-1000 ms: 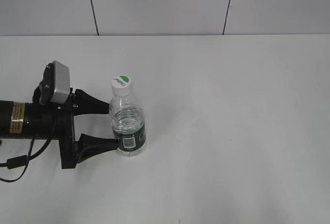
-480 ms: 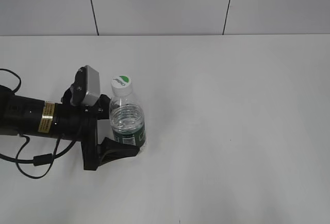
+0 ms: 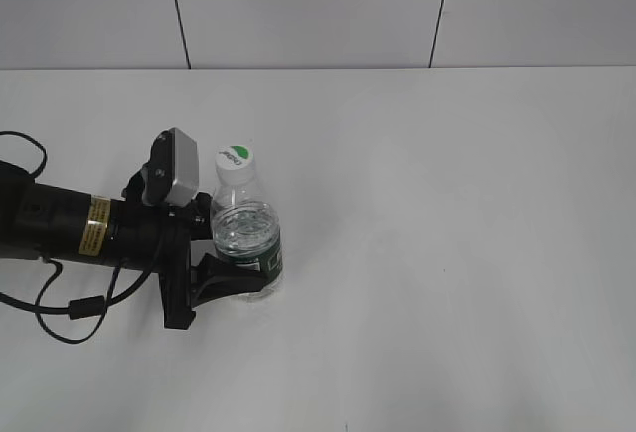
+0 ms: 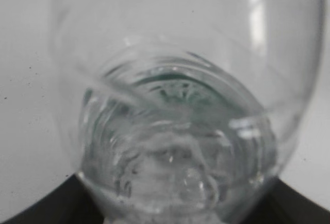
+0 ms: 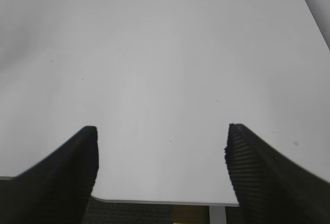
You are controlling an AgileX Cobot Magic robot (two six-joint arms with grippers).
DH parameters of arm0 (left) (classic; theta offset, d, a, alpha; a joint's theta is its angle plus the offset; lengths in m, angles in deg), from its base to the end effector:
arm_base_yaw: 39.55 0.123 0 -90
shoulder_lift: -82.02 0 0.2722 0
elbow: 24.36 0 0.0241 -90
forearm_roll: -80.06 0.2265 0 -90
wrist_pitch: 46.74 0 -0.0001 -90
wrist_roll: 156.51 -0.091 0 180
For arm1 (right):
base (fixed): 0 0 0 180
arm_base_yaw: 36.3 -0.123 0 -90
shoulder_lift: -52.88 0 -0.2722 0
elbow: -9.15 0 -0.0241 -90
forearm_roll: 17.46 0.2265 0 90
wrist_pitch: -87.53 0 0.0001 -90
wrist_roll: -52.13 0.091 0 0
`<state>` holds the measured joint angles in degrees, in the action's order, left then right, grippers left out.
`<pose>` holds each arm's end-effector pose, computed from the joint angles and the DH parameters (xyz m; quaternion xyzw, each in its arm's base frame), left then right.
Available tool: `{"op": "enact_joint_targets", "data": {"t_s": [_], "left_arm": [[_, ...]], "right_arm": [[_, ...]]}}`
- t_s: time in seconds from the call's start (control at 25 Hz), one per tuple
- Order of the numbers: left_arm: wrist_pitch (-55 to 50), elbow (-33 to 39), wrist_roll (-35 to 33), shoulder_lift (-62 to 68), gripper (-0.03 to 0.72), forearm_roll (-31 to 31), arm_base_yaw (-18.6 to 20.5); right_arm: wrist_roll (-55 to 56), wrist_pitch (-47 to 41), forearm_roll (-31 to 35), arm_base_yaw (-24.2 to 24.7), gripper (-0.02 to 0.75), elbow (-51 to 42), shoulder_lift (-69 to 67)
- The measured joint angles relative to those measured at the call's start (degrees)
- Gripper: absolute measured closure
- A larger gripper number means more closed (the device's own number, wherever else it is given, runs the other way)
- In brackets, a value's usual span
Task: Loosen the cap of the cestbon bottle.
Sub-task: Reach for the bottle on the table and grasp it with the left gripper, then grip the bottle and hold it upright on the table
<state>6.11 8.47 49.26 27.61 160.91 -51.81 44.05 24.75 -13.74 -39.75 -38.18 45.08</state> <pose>0.2732 -0.1326 0.0957 0.5488 0.6755 -0.3152 0.3783 -0.0176 0.0042 0.2667 -0.0882 0.8518 0.0115 0.5163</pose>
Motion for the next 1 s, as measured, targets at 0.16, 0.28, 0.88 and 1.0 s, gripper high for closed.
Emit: {"op": "enact_joint_targets", "data": {"t_s": [0.16, 0.28, 0.88, 1.0], "left_arm": [[0.11, 0.0, 0.06, 0.0, 0.274, 0.0, 0.0], [0.11, 0.0, 0.06, 0.0, 0.274, 0.0, 0.0], [-0.18, 0.0, 0.11, -1.04, 0.274, 0.18, -0.05], [-0.18, -0.08, 0.11, -2.4, 0.274, -0.63, -0.11]], "right_arm": [[0.0, 0.0, 0.0, 0.0, 0.15, 0.0, 0.0], [0.0, 0.0, 0.0, 0.0, 0.15, 0.0, 0.0], [0.0, 0.0, 0.0, 0.0, 0.15, 0.0, 0.0], [0.0, 0.0, 0.0, 0.0, 0.15, 0.0, 0.0]]}}
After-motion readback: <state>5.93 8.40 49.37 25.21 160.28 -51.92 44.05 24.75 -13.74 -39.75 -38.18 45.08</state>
